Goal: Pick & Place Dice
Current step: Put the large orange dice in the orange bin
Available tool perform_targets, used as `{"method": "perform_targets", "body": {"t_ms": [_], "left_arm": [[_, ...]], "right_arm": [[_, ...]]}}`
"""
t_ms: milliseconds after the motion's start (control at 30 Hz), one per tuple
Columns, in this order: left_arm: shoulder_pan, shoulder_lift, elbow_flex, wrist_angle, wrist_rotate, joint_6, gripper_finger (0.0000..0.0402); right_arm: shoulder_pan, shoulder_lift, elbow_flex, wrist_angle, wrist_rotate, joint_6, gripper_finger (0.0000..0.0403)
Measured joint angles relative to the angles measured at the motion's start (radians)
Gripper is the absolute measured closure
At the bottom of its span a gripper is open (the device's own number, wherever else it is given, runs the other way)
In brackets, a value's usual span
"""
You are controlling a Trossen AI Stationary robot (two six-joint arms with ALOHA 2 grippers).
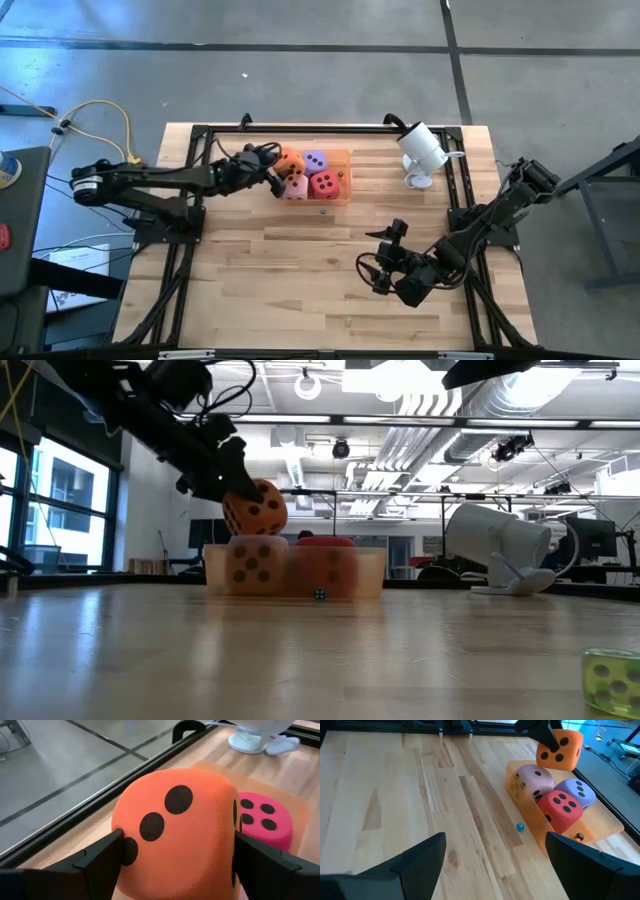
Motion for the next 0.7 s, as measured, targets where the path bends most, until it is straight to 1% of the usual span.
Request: {"method": "perform_targets", "body": {"t_ms": [133,267,367,533,600,700], "left_arm": [[0.019,0.027,0.002,0.029,0.014,0.035,0.0085],[0.024,0.028,0.002,0.044,0.016,0.071,0.0084],[0.011,0.025,0.002,0.054,0.017,0.111,0.0084],[-0.032,0.025,0.002,0.129,0.015,0.203,0.0083],[-0.044,0.025,0.002,0.136,-0.018,0.255,0.0083],[-0.041,0.027,0.002,0.129,-0.075,0.288,0.0083]], "right_arm": [[0.0,0.0,0.0,0.0,0.0,-0.001,0.0069],[0.0,0.0,0.0,0.0,0.002,-0.001,0.0069],[0.0,0.0,0.0,0.002,0.003,-0.001,0.0069],[-0.007,0.0,0.0,0.003,0.001,-0.001,0.0069],[-0.012,0.0,0.0,0.003,0.0,0.0,0.0069],[-0.013,0.0,0.0,0.0,0.0,0.0,0.0069]]}}
